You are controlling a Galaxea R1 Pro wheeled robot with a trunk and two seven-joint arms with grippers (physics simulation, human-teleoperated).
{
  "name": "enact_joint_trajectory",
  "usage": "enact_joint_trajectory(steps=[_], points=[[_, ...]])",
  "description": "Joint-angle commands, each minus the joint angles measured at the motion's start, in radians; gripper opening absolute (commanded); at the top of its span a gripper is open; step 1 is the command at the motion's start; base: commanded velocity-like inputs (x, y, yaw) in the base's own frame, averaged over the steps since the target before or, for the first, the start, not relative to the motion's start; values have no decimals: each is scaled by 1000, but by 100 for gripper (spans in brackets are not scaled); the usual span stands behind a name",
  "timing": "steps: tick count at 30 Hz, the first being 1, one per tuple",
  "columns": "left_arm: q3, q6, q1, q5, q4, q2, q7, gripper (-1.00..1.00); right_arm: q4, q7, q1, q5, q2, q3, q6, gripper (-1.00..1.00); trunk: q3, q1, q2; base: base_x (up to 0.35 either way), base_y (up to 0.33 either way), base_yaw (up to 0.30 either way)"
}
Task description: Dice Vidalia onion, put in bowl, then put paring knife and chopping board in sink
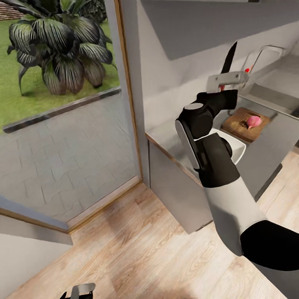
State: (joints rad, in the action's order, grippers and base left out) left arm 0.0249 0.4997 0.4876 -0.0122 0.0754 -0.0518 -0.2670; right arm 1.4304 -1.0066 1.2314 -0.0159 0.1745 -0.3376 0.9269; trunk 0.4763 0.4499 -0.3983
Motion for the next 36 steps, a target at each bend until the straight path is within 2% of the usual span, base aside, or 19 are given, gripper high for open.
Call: enact_joint_trajectory(steps=[1,5,6,7,13,15,16,18,22,27,33,36], points=[[3,6,2,-2,4,0,-4,100,-2,-12,1,0,0,-1,6,-100,0,0,-2,-264,-238,0],[3,6,2,-2,4,1,-4,100,-11,-26,-5,1,0,-8,4,-100,-6,0,-2,-255,-247,0],[3,6,2,-2,4,0,-4,100,-32,-28,-8,1,0,-42,4,-100,-8,0,-2,-252,-251,0],[3,6,2,-2,4,1,-4,100,-44,-28,-9,1,0,-53,4,-100,-10,0,-2,-252,-251,0],[3,6,2,-2,4,1,-4,100,-132,-23,-11,3,0,-92,3,-100,-19,0,-2,-242,-260,0],[3,6,2,-2,4,1,-5,100,-171,-23,-12,4,0,-123,0,-100,-22,0,-2,-227,-271,0],[3,6,2,-2,4,0,-6,100,-217,-23,-12,5,0,-151,-11,-100,-24,0,-2,-220,-275,0],[3,6,2,-2,4,0,-6,100,-274,-24,-12,5,0,-179,-44,-100,-27,0,-2,-204,-285,0],[3,6,2,-2,4,0,-6,100,-326,-23,-12,5,0,-196,-67,-100,-33,0,-2,-78,-320,0],[3,6,2,-2,4,1,-6,100,-333,-26,-12,5,0,-200,-68,-100,-41,0,-2,-8,-339,13],[3,6,2,-2,4,1,-6,100,-333,-30,-12,0,0,-251,-69,-100,-50,0,-2,0,-342,63],[3,6,2,-2,4,1,-6,100,-332,-30,-12,0,0,-256,-70,-100,-51,0,-2,0,-342,22]])
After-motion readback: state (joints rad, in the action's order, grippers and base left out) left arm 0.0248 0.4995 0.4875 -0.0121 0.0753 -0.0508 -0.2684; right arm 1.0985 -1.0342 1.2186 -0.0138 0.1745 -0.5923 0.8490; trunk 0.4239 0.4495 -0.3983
